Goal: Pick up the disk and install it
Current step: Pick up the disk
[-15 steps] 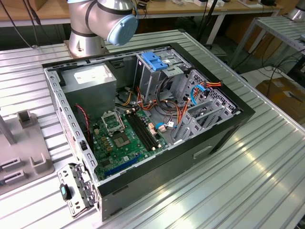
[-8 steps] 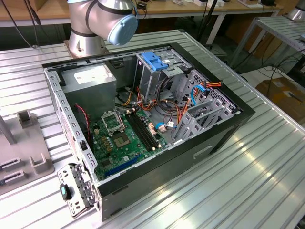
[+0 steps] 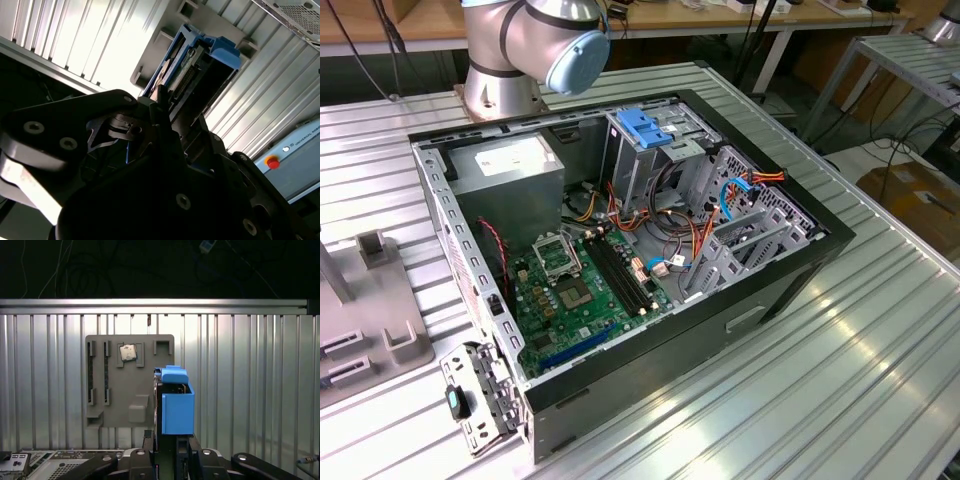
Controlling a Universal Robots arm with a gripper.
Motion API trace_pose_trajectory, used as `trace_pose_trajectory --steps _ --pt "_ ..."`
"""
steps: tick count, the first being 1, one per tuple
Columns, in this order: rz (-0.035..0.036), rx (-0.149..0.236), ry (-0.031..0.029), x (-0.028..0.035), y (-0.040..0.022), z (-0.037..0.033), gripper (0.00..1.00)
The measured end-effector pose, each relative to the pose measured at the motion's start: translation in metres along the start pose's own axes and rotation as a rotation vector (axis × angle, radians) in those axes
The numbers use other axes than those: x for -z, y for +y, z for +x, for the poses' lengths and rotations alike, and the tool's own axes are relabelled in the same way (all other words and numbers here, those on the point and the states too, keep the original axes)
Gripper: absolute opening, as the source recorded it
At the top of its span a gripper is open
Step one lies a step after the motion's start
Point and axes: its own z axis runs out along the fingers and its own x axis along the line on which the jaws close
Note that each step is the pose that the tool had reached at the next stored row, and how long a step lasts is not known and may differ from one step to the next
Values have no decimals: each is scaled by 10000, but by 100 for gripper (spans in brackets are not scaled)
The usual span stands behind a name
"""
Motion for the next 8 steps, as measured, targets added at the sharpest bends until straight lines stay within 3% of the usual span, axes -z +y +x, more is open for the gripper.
trace_pose_trajectory --steps 8 --pt "1 0 0 -1 -73 0 35"
